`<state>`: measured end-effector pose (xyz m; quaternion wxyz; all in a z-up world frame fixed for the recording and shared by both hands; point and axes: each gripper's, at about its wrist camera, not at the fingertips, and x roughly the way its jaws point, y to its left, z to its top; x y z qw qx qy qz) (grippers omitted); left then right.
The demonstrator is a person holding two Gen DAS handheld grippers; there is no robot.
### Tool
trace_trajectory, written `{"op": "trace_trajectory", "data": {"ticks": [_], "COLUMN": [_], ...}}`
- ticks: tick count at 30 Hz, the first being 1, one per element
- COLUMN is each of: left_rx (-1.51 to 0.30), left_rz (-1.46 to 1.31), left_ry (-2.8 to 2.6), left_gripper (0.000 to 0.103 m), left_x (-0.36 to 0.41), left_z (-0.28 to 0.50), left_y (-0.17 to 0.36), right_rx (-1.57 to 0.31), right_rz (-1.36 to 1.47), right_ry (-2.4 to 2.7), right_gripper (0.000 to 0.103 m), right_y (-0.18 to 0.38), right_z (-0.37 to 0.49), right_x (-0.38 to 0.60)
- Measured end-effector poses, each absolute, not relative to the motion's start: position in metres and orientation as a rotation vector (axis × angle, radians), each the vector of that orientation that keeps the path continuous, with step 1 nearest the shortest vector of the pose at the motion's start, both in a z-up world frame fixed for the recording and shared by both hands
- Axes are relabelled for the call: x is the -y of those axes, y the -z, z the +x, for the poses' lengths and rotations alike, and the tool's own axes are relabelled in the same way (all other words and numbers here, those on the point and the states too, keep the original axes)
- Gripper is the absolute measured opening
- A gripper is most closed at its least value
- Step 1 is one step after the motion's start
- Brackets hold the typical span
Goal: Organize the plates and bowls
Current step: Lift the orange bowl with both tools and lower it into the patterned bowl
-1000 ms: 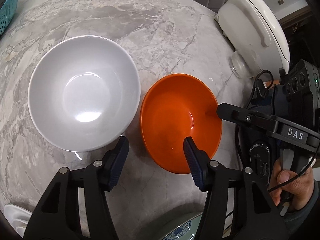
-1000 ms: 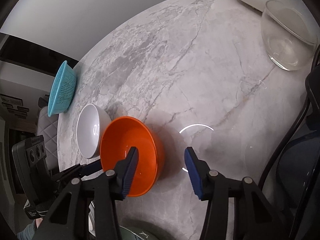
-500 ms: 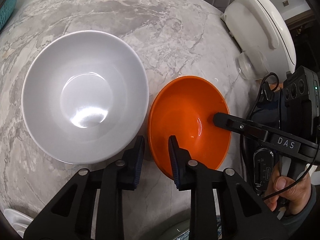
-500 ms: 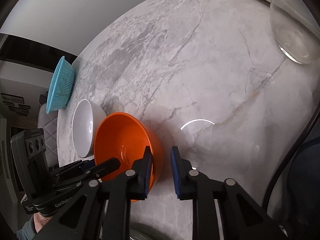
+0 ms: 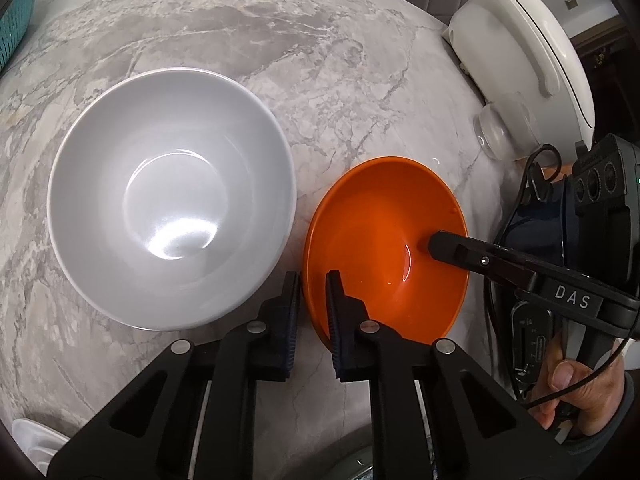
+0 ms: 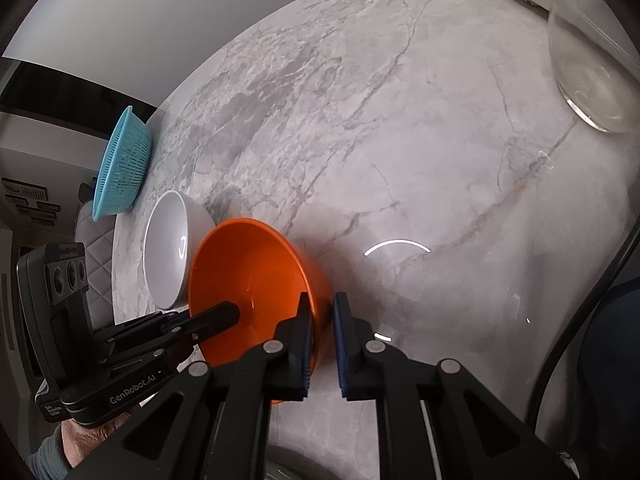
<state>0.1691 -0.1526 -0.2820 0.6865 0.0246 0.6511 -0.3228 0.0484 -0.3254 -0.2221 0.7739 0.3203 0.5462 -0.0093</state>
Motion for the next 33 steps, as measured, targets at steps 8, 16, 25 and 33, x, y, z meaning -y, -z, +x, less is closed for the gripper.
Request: {"op": "trace_trajectory", "data": {"ticks": [8,16,25,33], "left_rx": [-1.431,-1.398,-1.402,-1.432], "left_rz": [0.053,0.053,0.052,0.050], "left_ry": [0.731,0.764,0.784,0.751], "left_gripper": [0.011,0.011,0.012,0.012], "left_x": [0.148,0.134,0.106,0.073], "left_z": [0.158,0.127,0.060,0.000], "left_y": [0.256,0.215,0.192,0.194], "right_rx": [-1.157,-1.120,-1.110,-1.139], "right_rz": [0.693,0.681,0.680,0.709], "right_ry": [0.013,-0.016,-0.055,-0.102], "right_gripper": [0.012,0.012,0.013,0.014], "right_y": [0.206,0.175,0.154,0.161], "right_z": [0.040,0.015,-0.040,-0.087], "right_x": [0.322,0.311,0.292,0.271]}}
